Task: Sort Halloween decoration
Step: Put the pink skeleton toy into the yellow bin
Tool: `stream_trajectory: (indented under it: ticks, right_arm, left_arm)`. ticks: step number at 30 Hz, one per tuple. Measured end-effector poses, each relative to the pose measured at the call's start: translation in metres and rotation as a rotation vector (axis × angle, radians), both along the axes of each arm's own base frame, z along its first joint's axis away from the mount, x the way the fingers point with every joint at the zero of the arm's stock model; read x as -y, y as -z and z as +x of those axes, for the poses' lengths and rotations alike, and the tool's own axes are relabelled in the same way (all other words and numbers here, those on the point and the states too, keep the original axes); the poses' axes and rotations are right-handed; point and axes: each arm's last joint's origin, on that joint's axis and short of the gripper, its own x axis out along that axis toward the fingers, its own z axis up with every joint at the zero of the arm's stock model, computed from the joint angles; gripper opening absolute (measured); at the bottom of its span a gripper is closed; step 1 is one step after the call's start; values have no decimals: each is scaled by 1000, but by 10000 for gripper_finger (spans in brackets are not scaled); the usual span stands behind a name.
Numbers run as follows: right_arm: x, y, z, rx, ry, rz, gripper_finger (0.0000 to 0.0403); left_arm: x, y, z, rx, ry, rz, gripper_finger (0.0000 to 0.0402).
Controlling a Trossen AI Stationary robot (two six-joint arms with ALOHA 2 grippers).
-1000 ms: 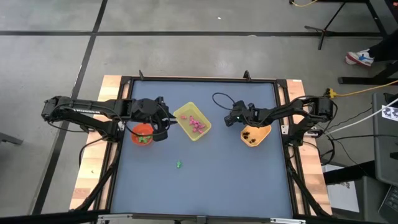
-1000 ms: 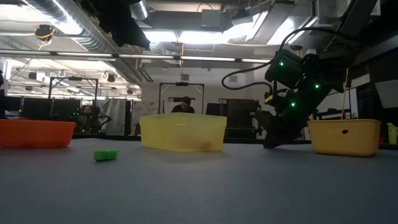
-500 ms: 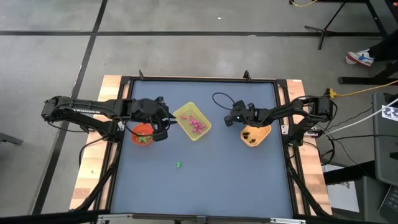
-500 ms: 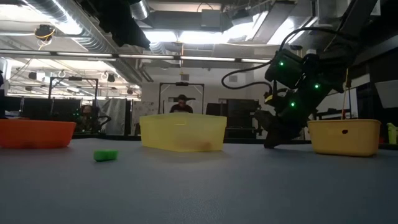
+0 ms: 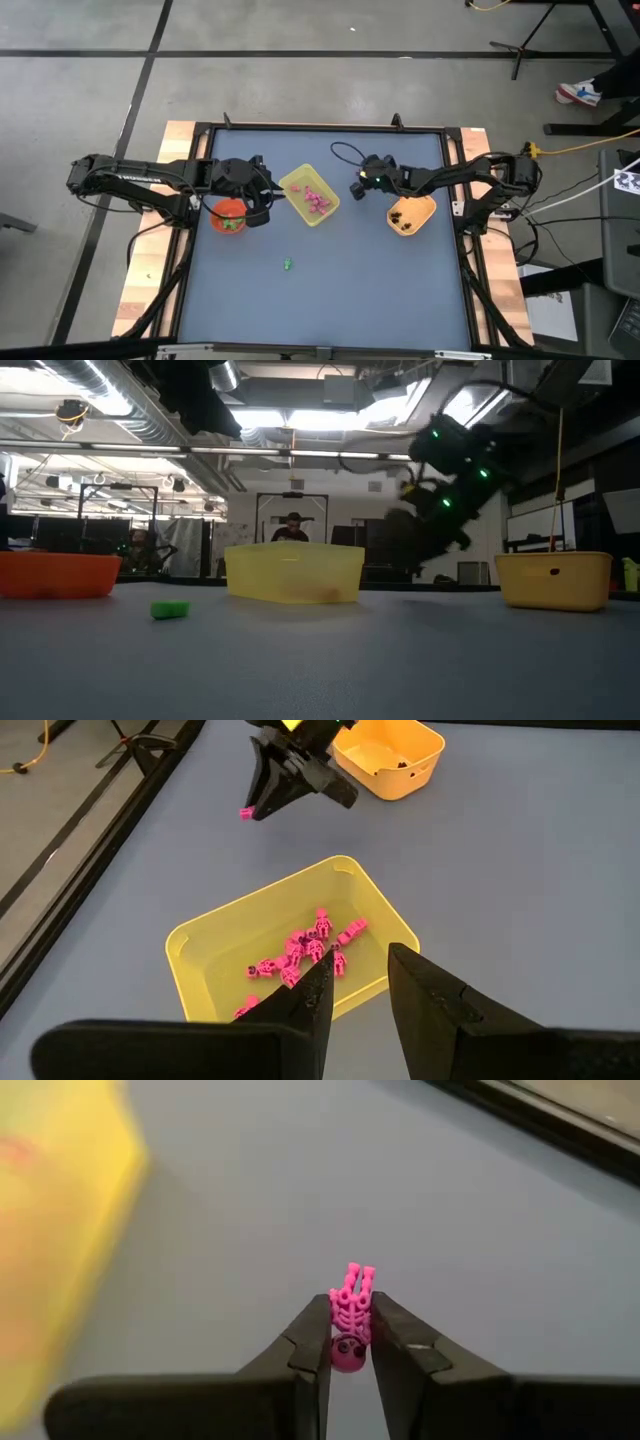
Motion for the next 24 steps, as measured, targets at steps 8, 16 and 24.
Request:
stream_trajectory:
  ticks: [8,16,24]
  right_arm:
    - [1,-35,30,143,-244,51,58]
    - [-1,-51,41,317,-405,48,58]
    - [-23,-57,50,369,-536,-39,58]
  left_arm:
    - [0,0,0,0,0,0,81]
    - [0,0,0,0,0,0,81]
    - [0,0,0,0,0,0,82]
